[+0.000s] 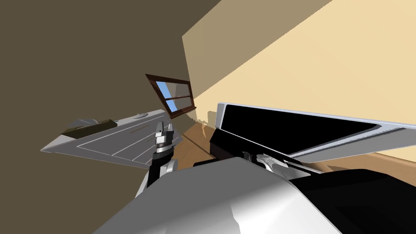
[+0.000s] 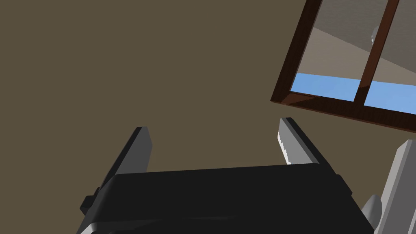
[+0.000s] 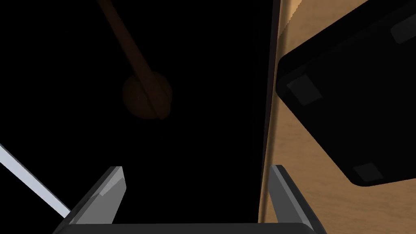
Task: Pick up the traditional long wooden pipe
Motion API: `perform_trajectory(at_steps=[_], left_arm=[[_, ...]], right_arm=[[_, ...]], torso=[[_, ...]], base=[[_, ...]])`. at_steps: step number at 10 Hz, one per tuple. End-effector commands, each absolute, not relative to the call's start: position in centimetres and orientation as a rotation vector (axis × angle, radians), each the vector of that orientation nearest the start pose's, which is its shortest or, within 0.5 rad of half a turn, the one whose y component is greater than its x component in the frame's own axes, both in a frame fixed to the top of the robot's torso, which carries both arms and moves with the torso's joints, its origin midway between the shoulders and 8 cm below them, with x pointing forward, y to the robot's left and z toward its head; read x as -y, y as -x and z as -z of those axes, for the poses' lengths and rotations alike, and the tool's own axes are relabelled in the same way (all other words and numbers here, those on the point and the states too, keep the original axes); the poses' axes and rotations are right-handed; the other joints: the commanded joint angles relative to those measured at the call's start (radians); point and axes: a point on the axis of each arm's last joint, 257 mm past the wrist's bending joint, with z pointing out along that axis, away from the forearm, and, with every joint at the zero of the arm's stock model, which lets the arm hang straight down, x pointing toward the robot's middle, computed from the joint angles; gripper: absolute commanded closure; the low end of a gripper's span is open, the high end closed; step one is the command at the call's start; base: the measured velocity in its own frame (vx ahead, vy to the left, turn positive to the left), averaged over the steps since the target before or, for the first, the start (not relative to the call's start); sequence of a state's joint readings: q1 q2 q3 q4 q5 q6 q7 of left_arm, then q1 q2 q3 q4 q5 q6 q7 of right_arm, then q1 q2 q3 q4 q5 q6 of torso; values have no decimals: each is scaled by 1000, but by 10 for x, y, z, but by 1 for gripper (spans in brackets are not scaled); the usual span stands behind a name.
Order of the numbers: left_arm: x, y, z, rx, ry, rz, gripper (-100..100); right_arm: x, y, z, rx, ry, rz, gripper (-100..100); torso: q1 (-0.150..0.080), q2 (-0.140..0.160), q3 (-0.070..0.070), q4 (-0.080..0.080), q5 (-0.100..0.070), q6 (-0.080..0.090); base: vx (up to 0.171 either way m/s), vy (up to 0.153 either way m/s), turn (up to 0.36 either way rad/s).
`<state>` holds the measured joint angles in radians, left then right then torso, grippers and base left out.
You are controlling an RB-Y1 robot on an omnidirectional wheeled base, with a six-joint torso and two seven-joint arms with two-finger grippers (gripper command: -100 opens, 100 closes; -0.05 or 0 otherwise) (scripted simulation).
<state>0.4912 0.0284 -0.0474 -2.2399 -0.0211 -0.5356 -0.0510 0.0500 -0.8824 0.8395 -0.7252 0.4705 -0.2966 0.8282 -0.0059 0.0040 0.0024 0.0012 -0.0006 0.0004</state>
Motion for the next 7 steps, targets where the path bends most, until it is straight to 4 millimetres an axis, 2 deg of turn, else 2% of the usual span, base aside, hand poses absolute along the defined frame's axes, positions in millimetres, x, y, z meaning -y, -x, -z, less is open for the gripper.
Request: perform_trajectory(at_steps=[1, 3, 4, 5, 6, 7], left_arm=[[-258, -349, -15, -660, 607, 1295, 0], [-258, -349, -15, -660, 607, 1295, 0], [-258, -349, -15, -660, 607, 1295, 0], [-258, -349, -15, -660, 607, 1295, 0], [-258, -349, -15, -660, 607, 1295, 0], [-258, -349, -15, -660, 607, 1295, 0]], right_arm=[[518, -200, 572, -2496, 1152, 235, -100], [542, -188, 571, -2522, 1203, 290, -100], [536, -192, 570, -2516, 1177, 270, -100], [537, -192, 570, -2517, 1182, 273, 0], [530, -178, 577, -2535, 1228, 269, -100], [533, -179, 577, -2554, 1189, 281, -100]], torso=[[0, 0, 0, 0, 0, 0], [4, -3, -2, -1, 0, 1], [3, -3, -2, -1, 1, 0], [4, -3, -2, -1, 0, 1], [5, -4, -2, -1, 1, 1], [3, -3, -2, -1, 0, 1]], base=[[-40, -48, 145], [-12, -15, 44], [-17, -20, 41], [0, 0, 0], [-28, -35, 107], [-27, -32, 95]])
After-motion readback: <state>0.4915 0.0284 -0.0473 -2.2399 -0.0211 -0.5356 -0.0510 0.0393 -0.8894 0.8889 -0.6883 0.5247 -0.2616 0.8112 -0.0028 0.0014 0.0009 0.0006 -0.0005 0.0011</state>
